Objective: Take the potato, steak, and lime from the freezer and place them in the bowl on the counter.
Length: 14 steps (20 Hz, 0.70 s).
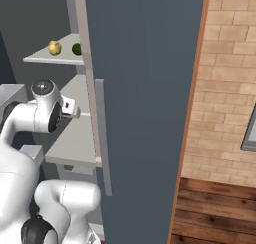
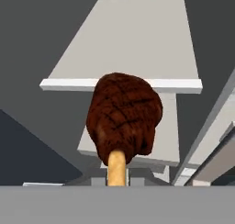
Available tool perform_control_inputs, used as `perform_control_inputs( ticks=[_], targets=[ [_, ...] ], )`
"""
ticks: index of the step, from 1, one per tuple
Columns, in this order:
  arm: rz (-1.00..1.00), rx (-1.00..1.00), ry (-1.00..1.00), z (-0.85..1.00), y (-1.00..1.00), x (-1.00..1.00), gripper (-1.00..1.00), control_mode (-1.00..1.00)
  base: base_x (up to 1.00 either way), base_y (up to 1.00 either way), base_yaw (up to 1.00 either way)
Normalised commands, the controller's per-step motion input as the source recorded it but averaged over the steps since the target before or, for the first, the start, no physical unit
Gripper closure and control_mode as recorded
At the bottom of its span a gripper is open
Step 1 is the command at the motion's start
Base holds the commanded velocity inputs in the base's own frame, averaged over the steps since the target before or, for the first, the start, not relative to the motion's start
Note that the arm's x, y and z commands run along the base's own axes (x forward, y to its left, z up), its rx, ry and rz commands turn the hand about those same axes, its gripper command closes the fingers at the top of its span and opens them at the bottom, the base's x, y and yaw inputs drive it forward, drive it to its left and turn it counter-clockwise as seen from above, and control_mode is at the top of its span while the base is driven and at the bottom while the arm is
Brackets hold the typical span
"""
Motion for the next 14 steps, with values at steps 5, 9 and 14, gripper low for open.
perform_control_inputs(
  ticks=[5,9,14],
  targets=[
    [0.00,0.00,0.00,0.34,-0.27,-0.70,1.00,-1.00,0.00,0.00,0.00],
    [0.00,0.00,0.00,0.14,-0.22,-0.96,1.00,-1.00,0.00,0.00,0.00],
    [0.00,-0.01,-0.01,0.26,-0.02,-0.91,1.00,-1.00,0.00,0.00,0.00]
  ],
)
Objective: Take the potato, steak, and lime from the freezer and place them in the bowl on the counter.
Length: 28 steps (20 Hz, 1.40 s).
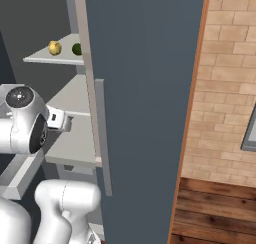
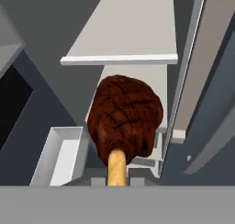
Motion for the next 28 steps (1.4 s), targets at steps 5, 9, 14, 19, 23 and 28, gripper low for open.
perform_control_inputs(
  ticks=[5,9,14,19,23,28],
  targets=[
    [0.00,0.00,0.00,0.52,-0.03,-0.74,1.00,-1.00,0.00,0.00,0.00],
    [0.00,0.00,0.01,0.62,-0.13,-0.59,1.00,-1.00,0.00,0.00,0.00],
    [0.00,-0.02,0.02,0.41,-0.33,-0.53,1.00,-1.00,0.00,0.00,0.00],
    [0.00,-0.05,0.00,0.12,-0.42,-0.56,1.00,-1.00,0.00,0.00,0.00],
    [-0.04,-0.09,0.00,0.02,-0.34,-0.40,1.00,-1.00,0.00,0.00,0.00],
    [-0.09,-0.10,0.00,0.11,-0.26,-0.20,1.00,-1.00,0.00,0.00,0.00]
  ],
)
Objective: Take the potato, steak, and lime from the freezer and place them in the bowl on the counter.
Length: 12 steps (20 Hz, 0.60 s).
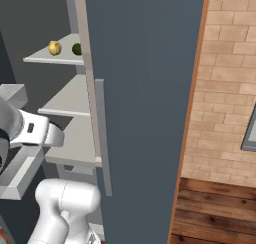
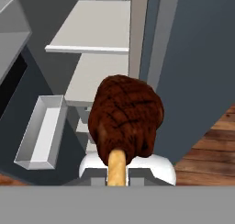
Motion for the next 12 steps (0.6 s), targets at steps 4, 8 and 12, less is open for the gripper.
perform_control_inputs(
  ticks=[4,8,12],
  targets=[
    [-0.10,-0.04,0.04,0.23,-0.21,-0.04,1.00,-1.00,0.00,0.00,0.00],
    [-0.02,0.00,0.10,0.28,-0.18,0.03,1.00,-1.00,0.00,0.00,0.00],
    [0.00,0.00,0.05,0.04,-0.31,0.00,1.00,-1.00,0.00,0.00,0.00]
  ],
)
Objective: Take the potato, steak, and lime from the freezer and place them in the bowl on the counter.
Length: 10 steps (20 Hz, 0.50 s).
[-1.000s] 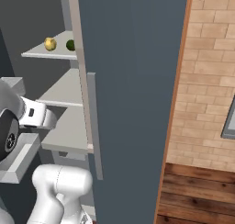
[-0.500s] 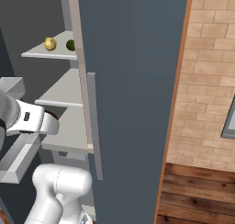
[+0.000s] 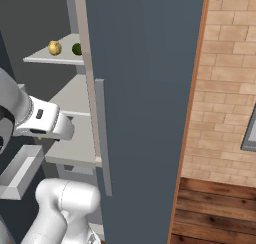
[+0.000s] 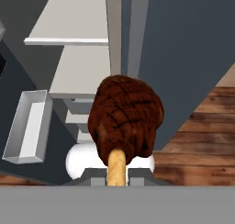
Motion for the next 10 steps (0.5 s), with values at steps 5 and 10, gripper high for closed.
perform_control_inputs(
  ticks=[5,10],
  targets=[
    [0.00,0.00,0.00,0.00,-0.15,0.00,1.00,-1.00,0.00,0.00,0.00],
    [0.00,0.00,0.00,0.00,0.00,0.00,1.00,-1.00,0.00,0.00,0.00]
  ],
)
